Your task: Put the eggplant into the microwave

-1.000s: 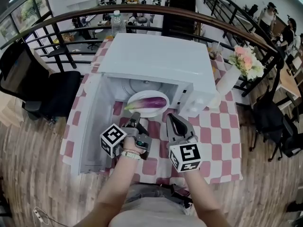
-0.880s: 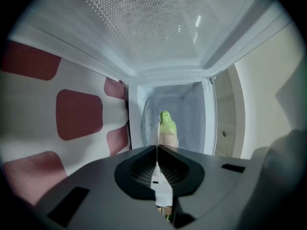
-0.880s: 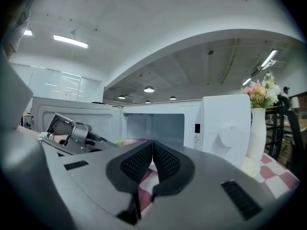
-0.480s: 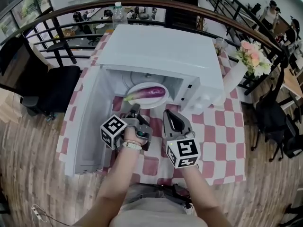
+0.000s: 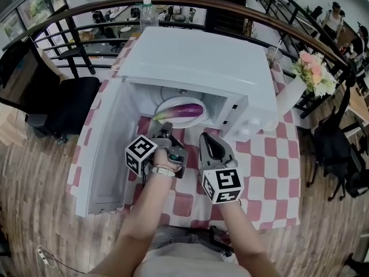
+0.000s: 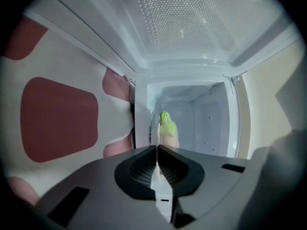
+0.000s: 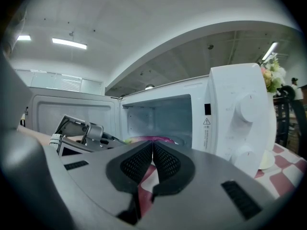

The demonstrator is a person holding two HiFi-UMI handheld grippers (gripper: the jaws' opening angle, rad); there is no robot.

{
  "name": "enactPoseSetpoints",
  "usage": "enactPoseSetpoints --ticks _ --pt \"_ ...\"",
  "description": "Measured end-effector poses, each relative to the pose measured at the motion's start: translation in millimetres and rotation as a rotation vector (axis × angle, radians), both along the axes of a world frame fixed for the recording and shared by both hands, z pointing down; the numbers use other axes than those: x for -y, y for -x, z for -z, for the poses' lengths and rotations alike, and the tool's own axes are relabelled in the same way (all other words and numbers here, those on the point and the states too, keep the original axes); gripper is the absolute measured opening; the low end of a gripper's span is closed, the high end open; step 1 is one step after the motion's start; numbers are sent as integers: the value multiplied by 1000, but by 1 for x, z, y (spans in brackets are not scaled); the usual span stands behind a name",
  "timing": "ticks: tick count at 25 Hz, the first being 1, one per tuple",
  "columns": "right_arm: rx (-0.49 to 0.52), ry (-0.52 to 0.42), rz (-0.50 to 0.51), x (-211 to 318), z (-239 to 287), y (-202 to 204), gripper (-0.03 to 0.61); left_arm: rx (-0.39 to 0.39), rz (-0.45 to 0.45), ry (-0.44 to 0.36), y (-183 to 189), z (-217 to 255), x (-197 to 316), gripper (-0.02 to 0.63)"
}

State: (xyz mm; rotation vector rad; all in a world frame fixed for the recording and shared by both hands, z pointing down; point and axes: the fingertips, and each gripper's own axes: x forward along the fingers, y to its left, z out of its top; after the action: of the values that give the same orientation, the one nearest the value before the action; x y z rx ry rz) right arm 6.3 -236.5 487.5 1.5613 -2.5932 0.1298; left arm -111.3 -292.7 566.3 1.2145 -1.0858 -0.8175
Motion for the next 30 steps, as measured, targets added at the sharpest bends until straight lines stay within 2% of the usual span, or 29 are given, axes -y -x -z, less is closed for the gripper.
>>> enactPoseSetpoints --ticks 10,18,30 --pt "11 26 10 9 -9 7 26 51 11 11 1 -1 17 14" --pt "11 72 -3 12 -13 5 26 27 13 15 -2 1 28 14" --pt "2 128 -16 18 -7 5 26 48 29 64 4 -3 42 15"
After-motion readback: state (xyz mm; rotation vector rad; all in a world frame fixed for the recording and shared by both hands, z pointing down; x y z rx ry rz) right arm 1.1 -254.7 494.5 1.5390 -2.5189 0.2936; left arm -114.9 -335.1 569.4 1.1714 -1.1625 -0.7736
